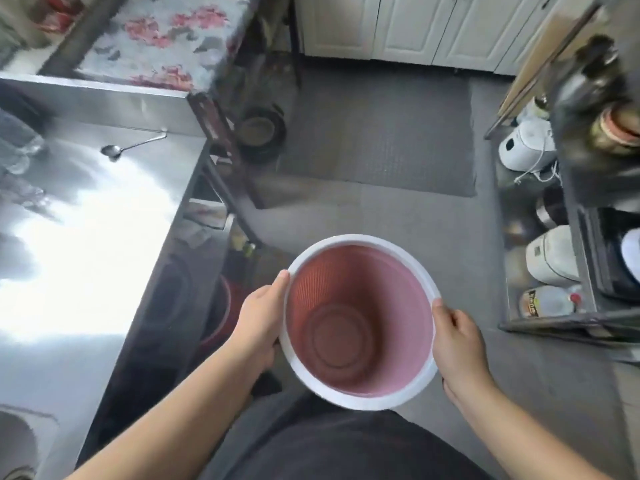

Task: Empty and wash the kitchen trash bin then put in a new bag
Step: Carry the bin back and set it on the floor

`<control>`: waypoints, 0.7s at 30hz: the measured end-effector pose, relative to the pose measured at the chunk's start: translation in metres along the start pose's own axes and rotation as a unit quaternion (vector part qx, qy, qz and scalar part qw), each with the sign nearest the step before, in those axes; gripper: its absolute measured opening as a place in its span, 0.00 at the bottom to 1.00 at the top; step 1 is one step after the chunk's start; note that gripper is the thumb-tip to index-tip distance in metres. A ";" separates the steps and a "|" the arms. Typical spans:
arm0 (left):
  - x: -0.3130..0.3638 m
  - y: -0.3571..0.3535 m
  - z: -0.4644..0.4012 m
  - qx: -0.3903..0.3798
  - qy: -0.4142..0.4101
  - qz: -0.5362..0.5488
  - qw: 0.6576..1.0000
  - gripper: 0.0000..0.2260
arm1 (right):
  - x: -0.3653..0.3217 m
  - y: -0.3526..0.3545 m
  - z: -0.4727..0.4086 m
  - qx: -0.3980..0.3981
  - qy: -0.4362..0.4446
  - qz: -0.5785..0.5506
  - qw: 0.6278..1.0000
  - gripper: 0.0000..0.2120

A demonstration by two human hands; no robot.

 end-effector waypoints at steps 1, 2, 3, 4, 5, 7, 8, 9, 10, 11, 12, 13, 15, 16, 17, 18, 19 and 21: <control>0.005 -0.011 -0.006 -0.001 -0.006 -0.005 1.000 0.23 | 0.001 0.006 -0.008 0.005 -0.002 0.000 1.000 0.24; 0.011 -0.019 -0.012 0.004 -0.018 -0.011 1.000 0.24 | 0.001 0.010 -0.016 0.009 -0.004 0.000 1.000 0.24; 0.017 -0.024 -0.019 0.013 -0.032 -0.020 0.999 0.26 | 0.000 0.011 -0.024 0.010 -0.008 -0.002 1.000 0.24; 0.023 -0.028 -0.025 0.024 -0.043 -0.032 0.998 0.29 | -0.002 0.011 -0.033 0.007 -0.013 -0.006 1.000 0.23; 0.029 -0.028 -0.032 0.034 -0.049 -0.044 0.997 0.31 | -0.005 0.008 -0.042 -0.001 -0.017 -0.009 1.000 0.23; 0.041 -0.025 -0.049 0.043 -0.050 -0.051 0.997 0.32 | -0.010 -0.002 -0.061 -0.036 -0.030 -0.022 0.999 0.23; 0.046 -0.021 -0.057 0.045 -0.050 -0.047 0.997 0.32 | -0.010 -0.010 -0.071 -0.062 -0.045 -0.039 0.996 0.24; 0.052 -0.016 -0.066 0.049 -0.051 -0.043 0.997 0.31 | -0.011 -0.019 -0.081 -0.087 -0.064 -0.057 0.993 0.25; 0.058 -0.010 -0.077 0.055 -0.052 -0.040 0.996 0.31 | -0.011 -0.028 -0.092 -0.107 -0.084 -0.067 0.989 0.25; 0.066 -0.002 -0.089 0.062 -0.055 -0.035 0.996 0.30 | -0.013 -0.036 -0.104 -0.120 -0.099 -0.066 0.986 0.25; 0.074 0.006 -0.100 0.068 -0.058 -0.031 0.996 0.30 | -0.016 -0.045 -0.116 -0.132 -0.110 -0.051 0.984 0.24; 0.082 0.013 -0.112 0.069 -0.053 -0.026 0.996 0.29 | -0.018 -0.053 -0.127 -0.146 -0.120 -0.019 0.982 0.22; 0.098 0.026 -0.134 0.059 -0.031 -0.005 0.998 0.28 | -0.023 -0.068 -0.146 -0.192 -0.136 0.099 0.967 0.17; 0.107 0.033 -0.143 0.058 -0.022 0.006 0.998 0.27 | -0.025 -0.075 -0.155 -0.223 -0.139 0.175 0.949 0.15; 0.116 0.040 -0.153 0.064 -0.017 0.009 0.998 0.26 | -0.027 -0.081 -0.162 -0.252 -0.137 0.248 0.925 0.15; 0.126 0.047 -0.162 0.074 -0.017 -0.001 0.997 0.26 | -0.029 -0.086 -0.169 -0.276 -0.131 0.307 0.902 0.15; 0.136 0.052 -0.172 0.086 -0.024 -0.013 0.996 0.24 | -0.032 -0.089 -0.175 -0.293 -0.122 0.347 0.882 0.15; 0.156 0.060 -0.189 0.111 -0.035 -0.025 0.993 0.22 | -0.033 -0.085 -0.187 -0.306 -0.112 0.397 0.858 0.14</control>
Point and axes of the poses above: each hand's wrist, its own z-axis away from the middle knuckle, its own y-axis out of the back of the hand, x = y × z, the point moved 7 cm from there along -z, towards the middle knuckle, and after that the axes turned 7 degrees about -x, right-handed, at the moved point
